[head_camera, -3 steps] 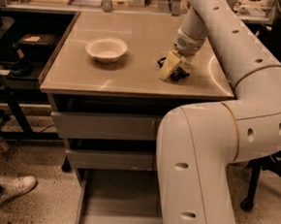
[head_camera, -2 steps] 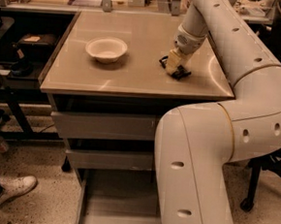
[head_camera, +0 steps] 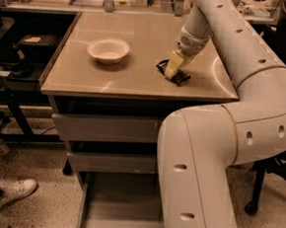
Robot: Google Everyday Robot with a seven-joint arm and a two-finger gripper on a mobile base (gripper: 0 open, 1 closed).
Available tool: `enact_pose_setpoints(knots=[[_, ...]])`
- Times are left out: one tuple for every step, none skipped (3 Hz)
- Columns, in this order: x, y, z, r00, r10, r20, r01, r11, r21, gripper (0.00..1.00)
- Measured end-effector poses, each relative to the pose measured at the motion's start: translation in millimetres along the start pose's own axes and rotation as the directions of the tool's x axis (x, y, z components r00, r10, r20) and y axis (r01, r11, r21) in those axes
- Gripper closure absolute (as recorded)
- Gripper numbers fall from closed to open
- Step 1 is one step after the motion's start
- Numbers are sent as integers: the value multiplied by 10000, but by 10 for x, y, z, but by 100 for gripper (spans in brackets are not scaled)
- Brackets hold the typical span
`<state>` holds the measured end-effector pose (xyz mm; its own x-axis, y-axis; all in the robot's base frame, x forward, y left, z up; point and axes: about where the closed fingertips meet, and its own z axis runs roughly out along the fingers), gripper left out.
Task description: Place rxbar chocolate into bottom drawer
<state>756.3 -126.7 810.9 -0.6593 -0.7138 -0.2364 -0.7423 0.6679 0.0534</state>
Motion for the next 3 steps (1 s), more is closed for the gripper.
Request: enact_pose_setpoints(knots=[[-4,1,-20,10000,1,2,-1,10000,2,100],[-26,-57,-205,9994,97,331,-110,9992,397,100],[87,-109,-465,9979,398,508,-436,9962,756,100]])
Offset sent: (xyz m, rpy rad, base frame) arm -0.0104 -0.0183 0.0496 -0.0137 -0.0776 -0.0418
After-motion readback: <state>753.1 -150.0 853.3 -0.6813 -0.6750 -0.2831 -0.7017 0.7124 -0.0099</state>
